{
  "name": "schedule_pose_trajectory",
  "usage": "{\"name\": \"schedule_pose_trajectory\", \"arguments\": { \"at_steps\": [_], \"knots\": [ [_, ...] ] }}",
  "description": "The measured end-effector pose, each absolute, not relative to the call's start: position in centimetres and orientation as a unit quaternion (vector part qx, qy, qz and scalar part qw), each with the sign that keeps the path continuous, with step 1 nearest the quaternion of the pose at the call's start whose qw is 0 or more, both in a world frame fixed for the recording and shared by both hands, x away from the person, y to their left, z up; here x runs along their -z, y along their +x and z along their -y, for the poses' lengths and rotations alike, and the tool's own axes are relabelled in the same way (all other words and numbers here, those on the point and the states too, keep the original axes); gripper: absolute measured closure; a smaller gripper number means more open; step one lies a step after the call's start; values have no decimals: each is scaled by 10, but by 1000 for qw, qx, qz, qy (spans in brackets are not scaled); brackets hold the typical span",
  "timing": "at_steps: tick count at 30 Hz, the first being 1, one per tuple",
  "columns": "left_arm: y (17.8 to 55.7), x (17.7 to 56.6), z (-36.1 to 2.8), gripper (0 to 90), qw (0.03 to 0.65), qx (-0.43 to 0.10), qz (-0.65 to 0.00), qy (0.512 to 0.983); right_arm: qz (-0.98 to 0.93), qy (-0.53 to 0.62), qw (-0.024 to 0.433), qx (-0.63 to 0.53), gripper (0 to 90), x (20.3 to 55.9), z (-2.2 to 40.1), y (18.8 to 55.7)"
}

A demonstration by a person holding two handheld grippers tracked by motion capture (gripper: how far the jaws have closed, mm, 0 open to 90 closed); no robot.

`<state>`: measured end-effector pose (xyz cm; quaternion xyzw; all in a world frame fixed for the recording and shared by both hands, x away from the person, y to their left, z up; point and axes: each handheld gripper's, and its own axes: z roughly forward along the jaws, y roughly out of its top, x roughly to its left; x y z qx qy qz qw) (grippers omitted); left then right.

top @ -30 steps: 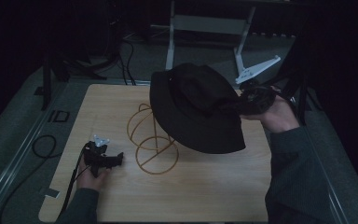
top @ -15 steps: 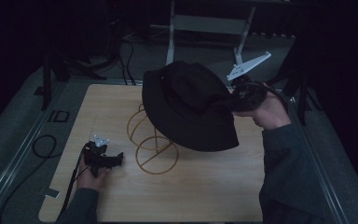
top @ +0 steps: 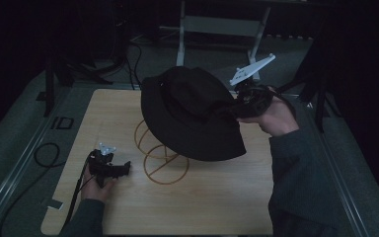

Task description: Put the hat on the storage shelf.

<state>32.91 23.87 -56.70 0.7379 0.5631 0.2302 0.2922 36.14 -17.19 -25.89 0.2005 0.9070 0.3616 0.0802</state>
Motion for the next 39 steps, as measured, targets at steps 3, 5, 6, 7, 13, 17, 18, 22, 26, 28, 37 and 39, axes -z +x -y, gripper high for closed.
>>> {"name": "schedule_pose_trajectory", "arguments": {
  "at_steps": [3, 5, 6, 7, 13, 17, 18, 22, 26, 28, 37, 39],
  "knots": [
    [329, 567, -238, 18, 293, -230, -564, 737, -908, 196, 80, -363, 865, 258, 169, 360],
    [329, 567, -238, 18, 293, -230, -563, 737, -908, 193, 79, -363, 865, 257, 167, 359],
    [329, 567, -238, 19, 293, -230, -563, 737, -908, 191, 80, -363, 865, 257, 166, 359],
    [329, 567, -238, 18, 293, -230, -563, 737, -908, 190, 79, -364, 865, 257, 165, 359],
    [329, 567, -238, 18, 293, -230, -563, 738, -911, 180, 76, -364, 864, 257, 159, 357],
    [329, 567, -238, 18, 292, -230, -563, 738, -912, 177, 75, -361, 863, 257, 155, 357],
    [329, 567, -238, 18, 292, -229, -563, 738, -913, 176, 75, -361, 863, 257, 154, 356],
    [330, 567, -238, 18, 293, -230, -563, 738, -913, 171, 73, -362, 863, 257, 150, 355],
    [330, 567, -238, 18, 293, -230, -563, 738, -915, 167, 70, -360, 862, 259, 146, 355],
    [330, 567, -238, 18, 293, -230, -563, 738, -918, 165, 68, -355, 862, 261, 143, 356],
    [330, 567, -238, 18, 293, -229, -563, 738, -923, 156, 61, -346, 857, 266, 130, 358],
    [330, 567, -238, 19, 293, -229, -563, 738, -925, 156, 59, -342, 857, 268, 127, 359]
  ]
}}
